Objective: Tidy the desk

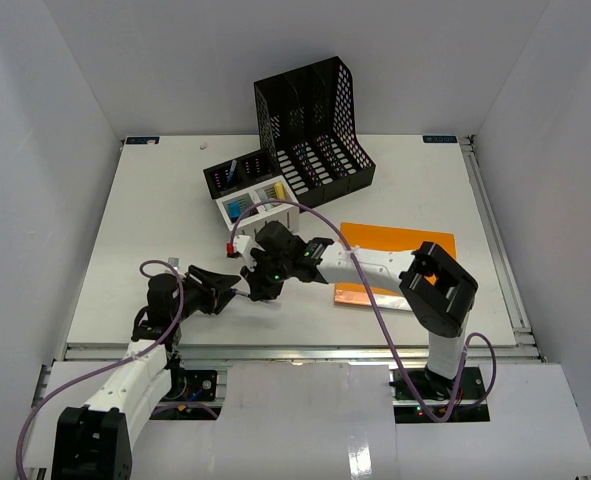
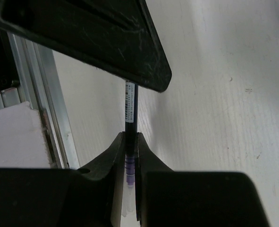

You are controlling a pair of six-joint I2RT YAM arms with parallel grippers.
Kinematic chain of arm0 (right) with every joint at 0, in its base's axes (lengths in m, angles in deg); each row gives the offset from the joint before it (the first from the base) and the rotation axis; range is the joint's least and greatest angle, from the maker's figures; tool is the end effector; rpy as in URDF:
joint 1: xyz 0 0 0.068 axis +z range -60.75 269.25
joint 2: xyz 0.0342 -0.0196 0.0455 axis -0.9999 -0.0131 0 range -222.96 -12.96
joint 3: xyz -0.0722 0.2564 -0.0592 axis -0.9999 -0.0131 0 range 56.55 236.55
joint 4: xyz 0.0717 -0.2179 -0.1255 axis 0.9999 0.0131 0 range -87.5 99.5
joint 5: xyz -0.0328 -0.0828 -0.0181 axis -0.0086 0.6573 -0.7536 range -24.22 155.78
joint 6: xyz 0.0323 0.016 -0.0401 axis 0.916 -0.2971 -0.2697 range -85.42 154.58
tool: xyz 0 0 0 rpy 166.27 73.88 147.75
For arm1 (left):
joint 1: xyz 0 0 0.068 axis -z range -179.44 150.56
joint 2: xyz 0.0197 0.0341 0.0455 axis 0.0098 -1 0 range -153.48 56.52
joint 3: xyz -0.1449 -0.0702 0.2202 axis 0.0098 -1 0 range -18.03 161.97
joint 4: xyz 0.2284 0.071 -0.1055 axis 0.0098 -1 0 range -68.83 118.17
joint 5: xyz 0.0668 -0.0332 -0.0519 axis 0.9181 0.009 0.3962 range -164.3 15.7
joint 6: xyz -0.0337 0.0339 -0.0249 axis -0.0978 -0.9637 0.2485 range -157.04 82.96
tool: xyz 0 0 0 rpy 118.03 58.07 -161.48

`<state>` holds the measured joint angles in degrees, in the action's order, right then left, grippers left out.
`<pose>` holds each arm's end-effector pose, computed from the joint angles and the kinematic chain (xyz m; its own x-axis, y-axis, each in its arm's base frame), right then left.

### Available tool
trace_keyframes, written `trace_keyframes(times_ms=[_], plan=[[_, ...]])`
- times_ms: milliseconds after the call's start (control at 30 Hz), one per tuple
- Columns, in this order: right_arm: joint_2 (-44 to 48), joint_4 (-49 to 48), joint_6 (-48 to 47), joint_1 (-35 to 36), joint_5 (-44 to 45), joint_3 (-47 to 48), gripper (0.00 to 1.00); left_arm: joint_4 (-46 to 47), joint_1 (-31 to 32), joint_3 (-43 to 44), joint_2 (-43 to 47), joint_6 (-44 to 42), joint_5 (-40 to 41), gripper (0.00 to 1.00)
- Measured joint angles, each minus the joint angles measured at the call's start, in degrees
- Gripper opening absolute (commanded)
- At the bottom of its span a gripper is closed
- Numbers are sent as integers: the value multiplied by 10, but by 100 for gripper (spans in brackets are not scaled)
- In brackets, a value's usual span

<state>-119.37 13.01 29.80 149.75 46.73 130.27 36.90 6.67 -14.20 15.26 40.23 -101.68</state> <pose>0.1926 0.3641 0.2113 -0.2577 -0.6154 -0.7449 -0.9646 0.2080 0.1619 0.1426 -0.0317 0.1357 -0.5887 -0.8081 0.0222 -0.3565 0.2349 -0.9043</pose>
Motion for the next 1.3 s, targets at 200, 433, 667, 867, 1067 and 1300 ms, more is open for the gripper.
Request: trace_keyframes(times_ms=[200, 433, 667, 867, 1067, 1300], plan=[[-1, 0, 1, 1, -5, 17, 8, 10, 0, -8, 7, 6, -4, 13], [-1, 1, -1, 1, -9, 19, 59, 13, 0, -9, 8, 5, -5, 0], [-1, 79, -138, -2, -82, 44, 77, -58, 0, 32, 21, -49, 14, 0], [60, 167, -306, -60, -187, 47, 75, -166, 3, 185, 20, -173, 63, 0], [204, 214, -401, -205, -315, -4, 71, -187, 0, 343, -68, -235, 139, 0], [282, 180, -402, -307, -405, -105, 70, -142, 0, 509, -248, -316, 228, 0]])
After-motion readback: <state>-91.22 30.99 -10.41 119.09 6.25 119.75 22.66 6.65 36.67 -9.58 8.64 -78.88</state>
